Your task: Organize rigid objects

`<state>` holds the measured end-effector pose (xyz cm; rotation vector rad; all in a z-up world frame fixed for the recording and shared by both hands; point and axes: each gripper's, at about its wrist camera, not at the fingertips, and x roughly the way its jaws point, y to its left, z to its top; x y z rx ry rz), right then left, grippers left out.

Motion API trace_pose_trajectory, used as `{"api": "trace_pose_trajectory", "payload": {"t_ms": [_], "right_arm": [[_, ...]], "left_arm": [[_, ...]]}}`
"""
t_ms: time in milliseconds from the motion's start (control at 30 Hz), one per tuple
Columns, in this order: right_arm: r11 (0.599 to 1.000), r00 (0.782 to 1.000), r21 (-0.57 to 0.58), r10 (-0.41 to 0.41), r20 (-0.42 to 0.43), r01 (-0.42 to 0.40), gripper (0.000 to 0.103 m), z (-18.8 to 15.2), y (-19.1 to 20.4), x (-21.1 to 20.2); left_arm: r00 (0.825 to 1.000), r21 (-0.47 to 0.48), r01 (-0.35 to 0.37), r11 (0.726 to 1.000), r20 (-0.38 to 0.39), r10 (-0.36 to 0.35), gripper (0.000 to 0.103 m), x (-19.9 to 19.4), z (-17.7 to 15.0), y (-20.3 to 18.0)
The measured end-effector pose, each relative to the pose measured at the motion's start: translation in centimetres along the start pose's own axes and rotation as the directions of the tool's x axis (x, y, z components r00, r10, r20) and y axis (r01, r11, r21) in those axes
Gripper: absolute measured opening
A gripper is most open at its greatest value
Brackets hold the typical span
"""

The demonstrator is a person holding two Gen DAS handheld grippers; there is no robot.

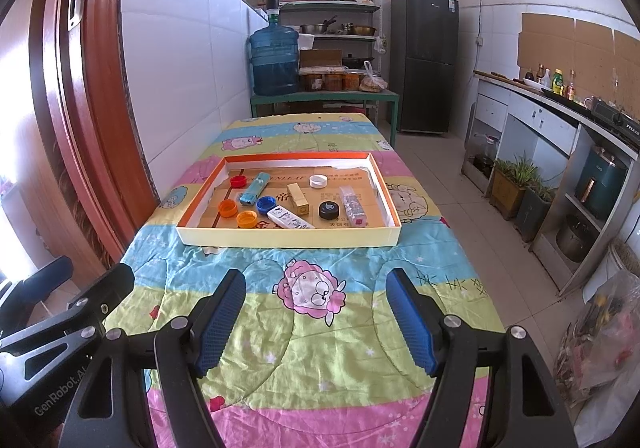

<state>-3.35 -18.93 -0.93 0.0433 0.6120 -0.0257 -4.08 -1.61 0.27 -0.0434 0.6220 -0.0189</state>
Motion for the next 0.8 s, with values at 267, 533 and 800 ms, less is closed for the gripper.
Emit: {"api": "trace_pose_trajectory", "payload": {"t_ms": [267, 533, 800], "right_arm": [[1.000, 1.000, 0.000, 0.000, -0.003, 0.000, 0.072, 0.0, -0.1, 0.1], [1.000, 1.000, 0.001, -0.010, 0.001, 0.010, 0.072, 0.0, -0.3, 0.2], [1.000, 1.000, 0.011, -0.015, -0.009, 0.015, 0.072, -0.1, -0.6, 0.6]], "left_arm": [[1.000, 0.001, -0.001, 1.000, -0.005, 0.001, 0.076, 0.1, -0.3, 0.0], [1.000, -0.004, -0.005, 1.000, -0.013, 0.005, 0.076, 0.7, -0.5, 0.3], [1.000, 0.000, -0.006, 1.000, -0.031, 0.006, 0.076, 1.3, -0.5, 0.3]]}}
